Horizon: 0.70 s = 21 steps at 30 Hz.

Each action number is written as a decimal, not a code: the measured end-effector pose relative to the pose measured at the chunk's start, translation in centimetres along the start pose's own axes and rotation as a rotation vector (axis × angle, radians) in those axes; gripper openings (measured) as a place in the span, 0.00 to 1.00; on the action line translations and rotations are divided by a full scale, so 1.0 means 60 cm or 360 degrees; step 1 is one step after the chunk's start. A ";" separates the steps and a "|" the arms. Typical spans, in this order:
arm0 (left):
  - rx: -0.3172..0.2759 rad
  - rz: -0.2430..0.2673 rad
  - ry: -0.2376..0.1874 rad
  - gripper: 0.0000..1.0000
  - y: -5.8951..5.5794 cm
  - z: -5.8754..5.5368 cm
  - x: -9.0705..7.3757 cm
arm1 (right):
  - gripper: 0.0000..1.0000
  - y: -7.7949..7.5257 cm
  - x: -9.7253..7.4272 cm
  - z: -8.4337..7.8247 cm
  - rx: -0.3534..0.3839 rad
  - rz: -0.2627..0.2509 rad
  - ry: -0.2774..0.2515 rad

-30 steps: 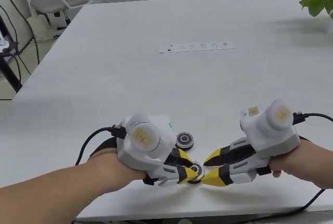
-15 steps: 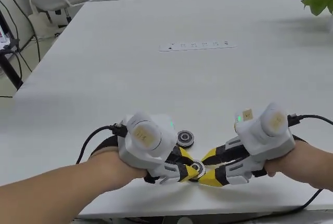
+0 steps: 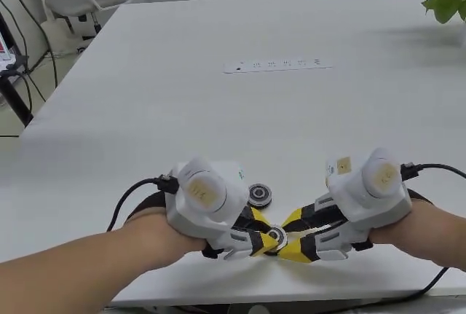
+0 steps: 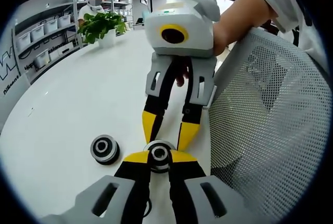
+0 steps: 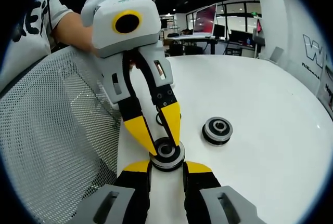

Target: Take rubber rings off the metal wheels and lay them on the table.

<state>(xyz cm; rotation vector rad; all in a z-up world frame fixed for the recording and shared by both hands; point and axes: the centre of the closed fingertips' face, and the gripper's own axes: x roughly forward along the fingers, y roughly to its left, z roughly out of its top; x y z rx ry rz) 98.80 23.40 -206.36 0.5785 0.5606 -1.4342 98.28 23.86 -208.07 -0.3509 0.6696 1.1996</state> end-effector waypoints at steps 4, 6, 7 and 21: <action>-0.0002 0.0000 0.0002 0.07 0.000 0.000 0.000 | 0.21 0.000 0.001 0.001 -0.0022 -0.0004 0.0015; -0.0003 0.0001 0.0002 0.07 0.000 0.000 0.000 | 0.21 -0.001 0.001 0.000 -0.0017 -0.0002 0.0012; -0.0004 0.0000 0.0002 0.07 0.000 0.000 0.000 | 0.21 0.000 0.001 0.000 -0.0014 -0.0003 0.0008; -0.0003 0.0000 0.0001 0.07 0.000 -0.001 0.000 | 0.21 0.000 0.000 -0.001 0.0013 0.0004 0.0004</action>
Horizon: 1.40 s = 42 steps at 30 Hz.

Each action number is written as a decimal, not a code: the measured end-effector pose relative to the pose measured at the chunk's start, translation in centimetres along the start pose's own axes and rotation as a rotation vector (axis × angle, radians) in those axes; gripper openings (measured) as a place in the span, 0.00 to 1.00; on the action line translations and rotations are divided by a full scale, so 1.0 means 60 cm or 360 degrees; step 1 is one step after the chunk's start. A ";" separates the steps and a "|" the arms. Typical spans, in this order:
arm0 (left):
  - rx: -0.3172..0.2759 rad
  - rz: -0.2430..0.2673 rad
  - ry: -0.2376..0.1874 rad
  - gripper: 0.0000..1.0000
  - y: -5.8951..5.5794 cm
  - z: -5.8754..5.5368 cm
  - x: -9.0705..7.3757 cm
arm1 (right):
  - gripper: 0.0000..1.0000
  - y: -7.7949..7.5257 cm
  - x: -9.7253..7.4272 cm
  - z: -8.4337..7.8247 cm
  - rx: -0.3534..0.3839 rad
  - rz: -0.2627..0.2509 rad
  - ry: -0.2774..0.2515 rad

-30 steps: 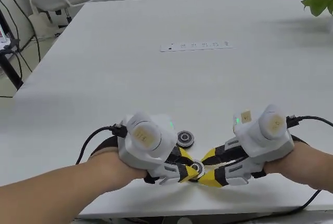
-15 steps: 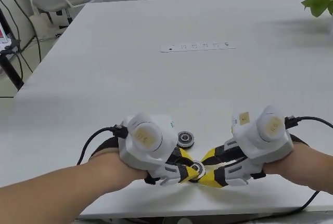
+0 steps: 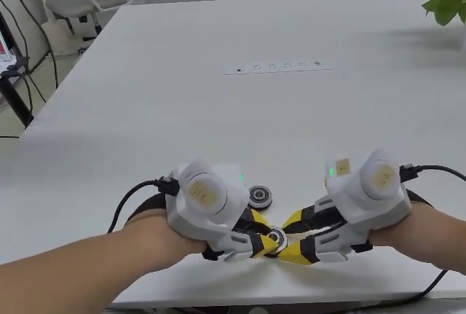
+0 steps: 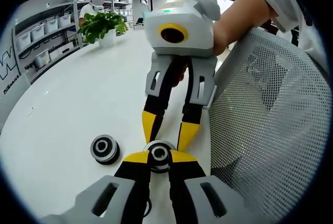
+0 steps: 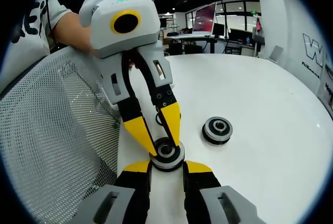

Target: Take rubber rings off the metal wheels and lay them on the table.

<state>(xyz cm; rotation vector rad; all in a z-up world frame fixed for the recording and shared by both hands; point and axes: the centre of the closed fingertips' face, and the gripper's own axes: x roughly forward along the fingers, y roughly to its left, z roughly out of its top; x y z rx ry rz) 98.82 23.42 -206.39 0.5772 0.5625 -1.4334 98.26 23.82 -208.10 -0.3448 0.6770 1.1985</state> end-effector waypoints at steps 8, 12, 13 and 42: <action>-0.0001 -0.0002 -0.0002 0.07 0.000 0.000 0.000 | 0.18 0.001 -0.004 -0.003 0.0020 0.0009 -0.0008; -0.0001 -0.0002 -0.0002 0.07 0.000 0.000 0.000 | 0.17 0.001 -0.006 -0.004 0.0028 0.0013 -0.0007; -0.0002 -0.0001 -0.0003 0.07 0.000 0.000 0.000 | 0.17 0.001 -0.006 -0.004 0.0029 0.0013 -0.0007; -0.0003 0.0005 -0.0002 0.07 -0.001 0.000 0.000 | 0.01 -0.002 -0.013 -0.010 0.0118 0.0014 -0.0043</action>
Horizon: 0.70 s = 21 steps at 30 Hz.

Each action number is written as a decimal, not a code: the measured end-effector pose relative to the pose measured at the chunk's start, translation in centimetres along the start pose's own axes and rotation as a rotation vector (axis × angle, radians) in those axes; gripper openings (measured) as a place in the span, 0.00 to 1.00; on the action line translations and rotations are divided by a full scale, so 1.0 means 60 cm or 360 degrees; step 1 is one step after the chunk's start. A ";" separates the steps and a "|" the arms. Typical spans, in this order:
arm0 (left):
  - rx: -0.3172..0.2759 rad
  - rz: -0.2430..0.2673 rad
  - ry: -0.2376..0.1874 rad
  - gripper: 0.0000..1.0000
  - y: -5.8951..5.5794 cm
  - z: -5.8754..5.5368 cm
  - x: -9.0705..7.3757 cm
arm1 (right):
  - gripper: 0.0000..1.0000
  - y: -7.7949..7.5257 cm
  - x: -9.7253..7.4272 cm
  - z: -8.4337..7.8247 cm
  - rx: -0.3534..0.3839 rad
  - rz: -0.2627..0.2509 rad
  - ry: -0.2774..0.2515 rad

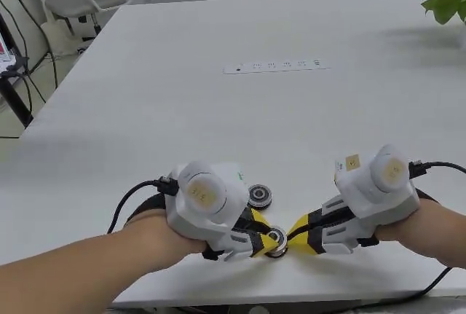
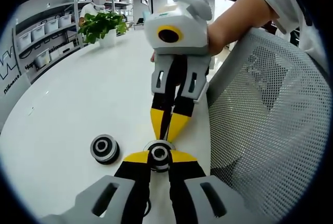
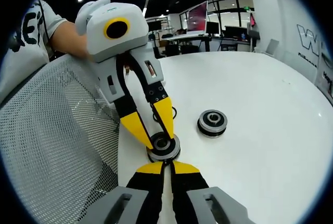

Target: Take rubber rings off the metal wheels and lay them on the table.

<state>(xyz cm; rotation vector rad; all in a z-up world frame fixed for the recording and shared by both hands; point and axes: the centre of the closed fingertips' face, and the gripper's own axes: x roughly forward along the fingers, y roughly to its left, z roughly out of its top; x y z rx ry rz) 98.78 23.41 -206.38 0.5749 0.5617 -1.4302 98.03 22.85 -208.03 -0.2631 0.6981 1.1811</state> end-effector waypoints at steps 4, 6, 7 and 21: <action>0.0002 -0.0002 0.0000 0.07 0.000 0.000 0.000 | 0.00 0.001 0.000 -0.001 0.0044 0.0011 -0.0005; 0.0003 -0.0001 0.0000 0.07 0.000 0.000 0.000 | 0.00 0.001 0.000 -0.001 0.0043 0.0008 -0.0005; 0.0003 -0.0001 0.0001 0.07 -0.001 0.000 0.000 | 0.00 0.001 0.000 -0.001 0.0030 0.0004 -0.0004; 0.0010 0.0007 0.0007 0.07 -0.001 0.000 0.000 | 0.00 -0.004 0.001 -0.004 0.0083 -0.0016 0.0003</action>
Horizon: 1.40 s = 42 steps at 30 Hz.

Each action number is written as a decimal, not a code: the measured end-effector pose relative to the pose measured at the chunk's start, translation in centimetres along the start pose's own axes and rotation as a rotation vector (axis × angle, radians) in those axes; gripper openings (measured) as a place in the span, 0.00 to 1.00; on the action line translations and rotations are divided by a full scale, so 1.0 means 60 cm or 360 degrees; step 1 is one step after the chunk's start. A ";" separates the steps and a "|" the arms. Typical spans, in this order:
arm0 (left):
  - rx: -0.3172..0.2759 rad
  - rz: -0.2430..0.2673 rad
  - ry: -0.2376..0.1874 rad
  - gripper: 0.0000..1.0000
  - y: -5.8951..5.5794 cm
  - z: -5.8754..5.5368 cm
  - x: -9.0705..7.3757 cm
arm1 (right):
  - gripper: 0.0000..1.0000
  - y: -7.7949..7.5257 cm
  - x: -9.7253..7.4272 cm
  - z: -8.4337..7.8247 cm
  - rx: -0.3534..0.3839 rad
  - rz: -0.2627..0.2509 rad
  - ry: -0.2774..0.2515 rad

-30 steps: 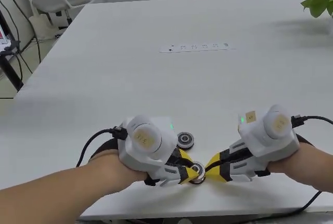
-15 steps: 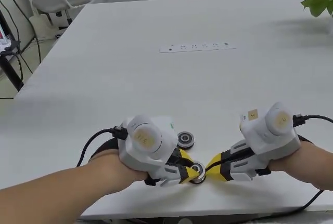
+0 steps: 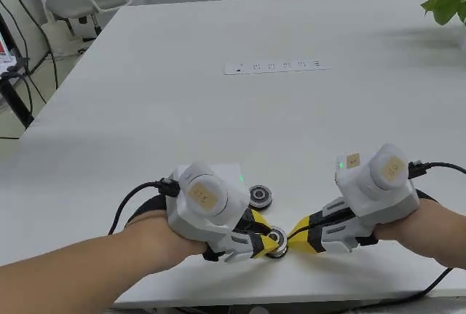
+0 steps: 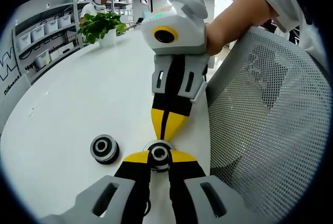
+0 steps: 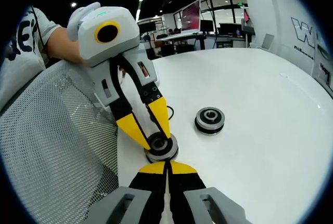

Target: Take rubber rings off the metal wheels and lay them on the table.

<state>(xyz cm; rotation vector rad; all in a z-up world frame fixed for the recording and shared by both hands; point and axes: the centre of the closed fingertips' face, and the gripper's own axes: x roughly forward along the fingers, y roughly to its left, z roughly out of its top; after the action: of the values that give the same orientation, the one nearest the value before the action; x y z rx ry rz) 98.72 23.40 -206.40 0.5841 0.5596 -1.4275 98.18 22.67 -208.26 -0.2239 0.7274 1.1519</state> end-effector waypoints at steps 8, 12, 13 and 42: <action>0.0009 0.0000 0.0011 0.07 0.000 0.000 0.000 | 0.00 -0.003 -0.001 -0.001 0.0107 0.0014 -0.0016; 0.0010 0.0001 0.0012 0.07 -0.001 0.000 0.000 | 0.00 -0.002 -0.001 0.000 0.0147 0.0017 -0.0018; 0.0009 0.0002 0.0012 0.07 -0.001 0.000 0.000 | 0.00 -0.002 -0.001 0.000 0.0156 0.0015 -0.0019; 0.0018 0.0013 0.0019 0.07 0.000 0.000 0.000 | 0.00 -0.010 -0.015 0.020 0.0407 0.0041 -0.0174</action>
<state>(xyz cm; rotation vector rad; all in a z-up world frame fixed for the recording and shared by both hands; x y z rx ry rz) 98.72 23.43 -206.41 0.6037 0.5580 -1.4210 99.01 22.38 -206.94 0.0632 0.7741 1.0746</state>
